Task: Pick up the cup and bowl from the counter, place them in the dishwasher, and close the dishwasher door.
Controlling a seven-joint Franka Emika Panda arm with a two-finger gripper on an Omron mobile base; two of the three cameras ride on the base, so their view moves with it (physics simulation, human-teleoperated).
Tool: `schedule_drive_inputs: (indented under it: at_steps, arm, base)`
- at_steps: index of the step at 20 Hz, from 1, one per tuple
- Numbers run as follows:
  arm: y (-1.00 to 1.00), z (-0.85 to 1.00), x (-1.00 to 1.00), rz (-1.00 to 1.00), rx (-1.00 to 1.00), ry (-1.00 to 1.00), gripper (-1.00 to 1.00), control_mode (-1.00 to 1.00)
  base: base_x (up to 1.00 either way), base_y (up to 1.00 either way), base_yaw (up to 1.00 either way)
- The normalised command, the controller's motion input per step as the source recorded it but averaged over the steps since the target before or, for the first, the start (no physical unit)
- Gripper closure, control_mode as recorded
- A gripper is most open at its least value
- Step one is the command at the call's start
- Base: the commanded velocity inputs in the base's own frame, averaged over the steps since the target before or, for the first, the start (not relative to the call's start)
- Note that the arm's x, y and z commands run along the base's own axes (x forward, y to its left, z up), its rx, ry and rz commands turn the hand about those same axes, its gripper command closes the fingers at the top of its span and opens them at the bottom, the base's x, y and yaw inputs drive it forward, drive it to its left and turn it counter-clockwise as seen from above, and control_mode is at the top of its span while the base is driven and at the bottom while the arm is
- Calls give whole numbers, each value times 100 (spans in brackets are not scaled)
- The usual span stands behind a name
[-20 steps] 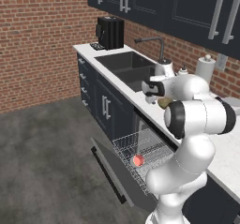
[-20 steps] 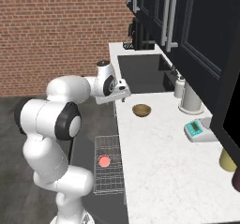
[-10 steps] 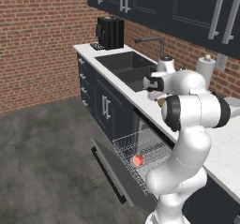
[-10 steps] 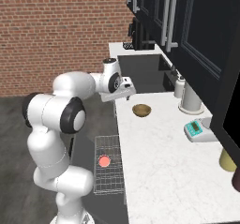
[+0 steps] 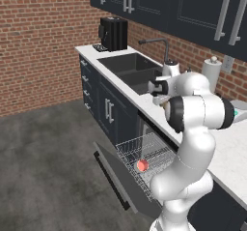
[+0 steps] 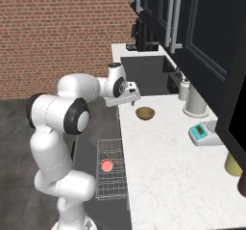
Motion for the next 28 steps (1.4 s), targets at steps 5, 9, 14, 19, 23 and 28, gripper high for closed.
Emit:
schedule_drive_inputs:
  at_steps: [5, 9, 14, 19, 23, 28]
  arm:
    - [-23, -24, 3, 0, 0, 0, -100, -100]
    - [-24, -14, 0, 0, 0, 0, -100, -100]
    - [-21, -13, 1, 0, 0, 0, -100, -100]
    - [-15, -14, 10, 0, 0, 0, -100, -100]
    - [-8, -10, 23, 0, 0, 0, -100, -100]
    - [0, -1, 38, 0, 0, 0, -100, -100]
  base:
    - [0, 0, 0]
    - [0, 0, 0]
    - [0, 0, 0]
    - [0, 0, 0]
    - [0, 0, 0]
    - [0, 0, 0]
